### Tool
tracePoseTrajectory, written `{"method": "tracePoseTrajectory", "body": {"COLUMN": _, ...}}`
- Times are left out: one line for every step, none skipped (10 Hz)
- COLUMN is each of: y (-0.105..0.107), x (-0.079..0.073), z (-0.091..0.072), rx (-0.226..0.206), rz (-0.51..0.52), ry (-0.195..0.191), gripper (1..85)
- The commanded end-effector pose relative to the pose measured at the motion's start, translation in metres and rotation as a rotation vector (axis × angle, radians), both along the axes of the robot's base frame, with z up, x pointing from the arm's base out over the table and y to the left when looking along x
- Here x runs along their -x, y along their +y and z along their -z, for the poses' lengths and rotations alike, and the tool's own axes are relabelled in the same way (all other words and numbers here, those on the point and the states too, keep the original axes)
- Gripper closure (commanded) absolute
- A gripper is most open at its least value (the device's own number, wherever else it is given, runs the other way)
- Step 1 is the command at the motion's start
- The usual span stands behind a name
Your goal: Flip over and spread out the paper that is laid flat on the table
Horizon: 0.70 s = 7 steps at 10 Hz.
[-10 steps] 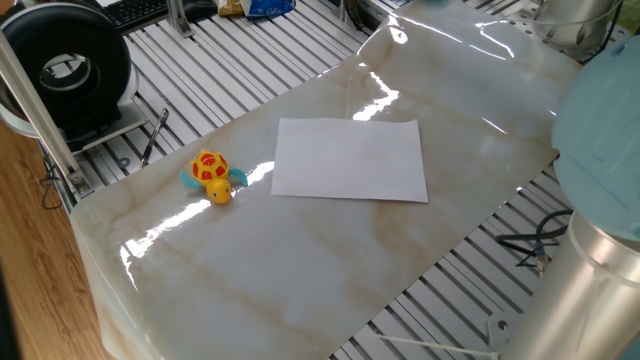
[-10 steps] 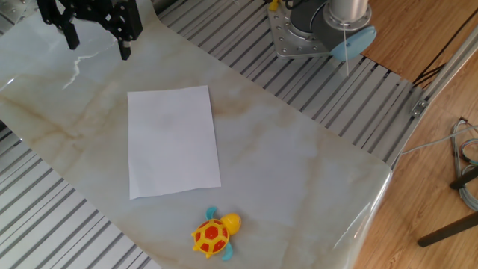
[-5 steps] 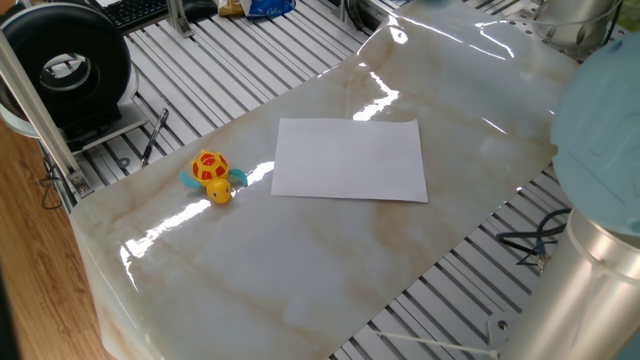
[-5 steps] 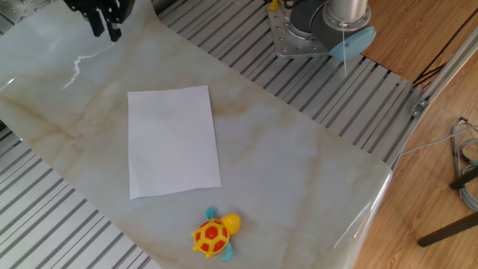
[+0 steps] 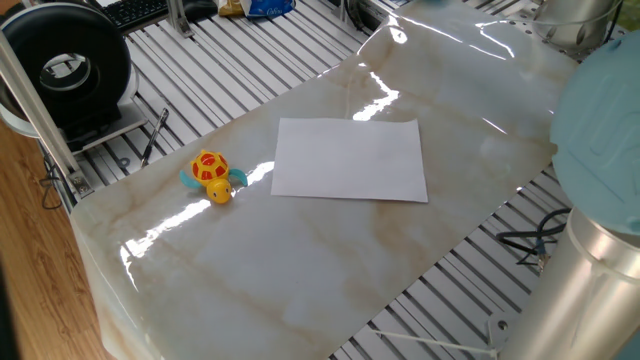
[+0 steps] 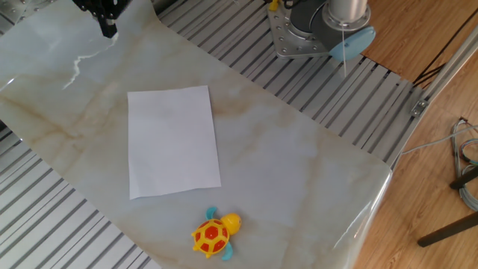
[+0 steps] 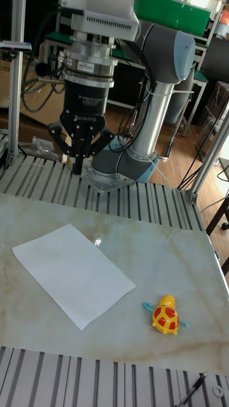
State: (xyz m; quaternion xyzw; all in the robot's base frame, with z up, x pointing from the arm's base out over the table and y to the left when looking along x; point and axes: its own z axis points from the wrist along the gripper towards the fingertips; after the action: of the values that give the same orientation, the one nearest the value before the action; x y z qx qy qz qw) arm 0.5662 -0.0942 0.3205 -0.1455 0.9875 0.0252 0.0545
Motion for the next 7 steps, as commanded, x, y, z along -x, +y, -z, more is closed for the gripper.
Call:
{"method": "tracePoseTrajectory", "body": {"y": 0.012, "x": -0.013, "z": 0.024, "rx": -0.004, "rz": -0.009, "ry": -0.014, "gripper": 84.3}}
{"method": "tracePoseTrajectory", "body": {"y": 0.016, "x": -0.019, "z": 0.035, "rx": 0.002, "rz": -0.006, "ry": -0.026, "gripper": 84.3}}
{"method": "tracePoseTrajectory", "body": {"y": 0.022, "x": -0.023, "z": 0.044, "rx": 0.006, "rz": -0.001, "ry": -0.041, "gripper": 84.3}}
{"method": "tracePoseTrajectory", "body": {"y": 0.011, "x": -0.015, "z": 0.046, "rx": 0.045, "rz": 0.006, "ry": -0.010, "gripper": 84.3}}
{"method": "tracePoseTrajectory", "body": {"y": -0.017, "x": 0.003, "z": 0.046, "rx": 0.155, "rz": -0.002, "ry": 0.062, "gripper": 84.3}}
{"method": "tracePoseTrajectory", "body": {"y": -0.019, "x": 0.007, "z": 0.046, "rx": 0.163, "rz": 0.014, "ry": 0.077, "gripper": 84.3}}
{"method": "tracePoseTrajectory", "body": {"y": -0.015, "x": 0.004, "z": 0.046, "rx": 0.146, "rz": 0.015, "ry": 0.065, "gripper": 84.3}}
